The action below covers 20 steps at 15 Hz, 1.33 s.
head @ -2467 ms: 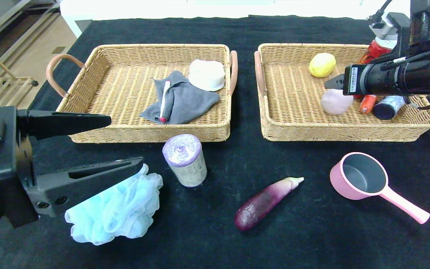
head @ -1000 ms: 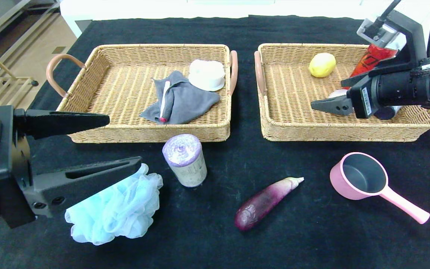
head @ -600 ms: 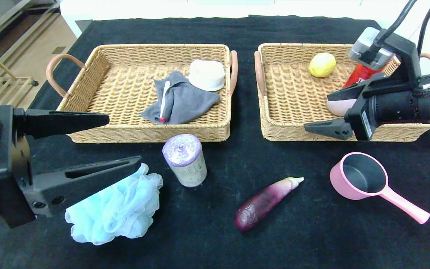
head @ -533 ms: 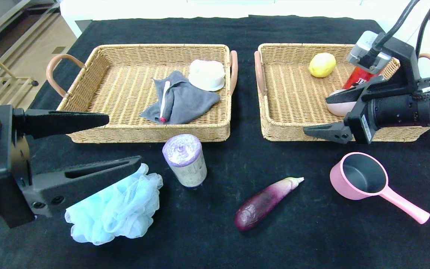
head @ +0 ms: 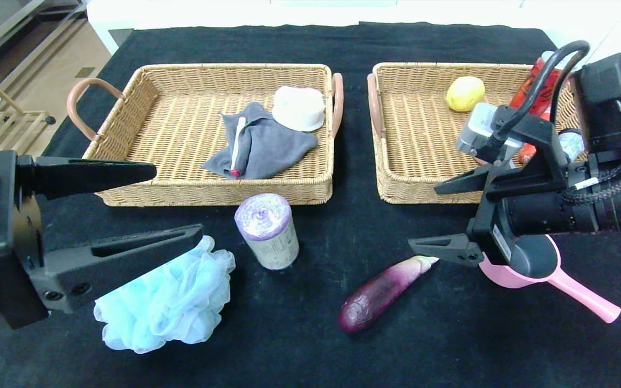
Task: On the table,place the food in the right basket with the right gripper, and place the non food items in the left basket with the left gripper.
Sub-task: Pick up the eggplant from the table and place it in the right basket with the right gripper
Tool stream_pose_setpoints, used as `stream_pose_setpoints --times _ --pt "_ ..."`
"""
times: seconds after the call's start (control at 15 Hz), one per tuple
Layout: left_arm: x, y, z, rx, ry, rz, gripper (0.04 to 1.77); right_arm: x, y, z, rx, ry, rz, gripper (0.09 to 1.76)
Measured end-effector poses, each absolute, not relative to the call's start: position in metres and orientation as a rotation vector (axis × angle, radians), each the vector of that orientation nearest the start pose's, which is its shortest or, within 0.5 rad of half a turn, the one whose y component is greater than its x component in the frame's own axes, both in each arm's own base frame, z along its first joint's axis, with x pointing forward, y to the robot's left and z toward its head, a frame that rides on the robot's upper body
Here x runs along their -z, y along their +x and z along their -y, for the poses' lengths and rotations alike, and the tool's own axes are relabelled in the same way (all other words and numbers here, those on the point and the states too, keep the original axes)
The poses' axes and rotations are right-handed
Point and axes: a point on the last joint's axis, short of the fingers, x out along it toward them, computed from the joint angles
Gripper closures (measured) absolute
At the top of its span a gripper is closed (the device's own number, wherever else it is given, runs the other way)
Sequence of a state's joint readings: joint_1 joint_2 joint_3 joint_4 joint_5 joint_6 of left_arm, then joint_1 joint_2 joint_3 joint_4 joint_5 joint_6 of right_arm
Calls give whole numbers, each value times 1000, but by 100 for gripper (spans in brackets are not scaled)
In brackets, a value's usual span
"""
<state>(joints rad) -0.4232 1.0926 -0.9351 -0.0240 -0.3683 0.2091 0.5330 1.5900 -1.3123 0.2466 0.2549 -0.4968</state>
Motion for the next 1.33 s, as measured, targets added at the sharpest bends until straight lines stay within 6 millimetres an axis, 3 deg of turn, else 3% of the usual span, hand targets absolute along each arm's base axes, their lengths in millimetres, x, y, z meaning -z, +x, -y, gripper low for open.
stream_pose_setpoints --times 0.73,1.33 --pt "-301 128 67 803 201 -49 9 -241 228 -164 -1048 -681 -354 15" --pt "-304 123 65 804 201 -30 9 -223 236 -177 -1168 -667 -356 15"
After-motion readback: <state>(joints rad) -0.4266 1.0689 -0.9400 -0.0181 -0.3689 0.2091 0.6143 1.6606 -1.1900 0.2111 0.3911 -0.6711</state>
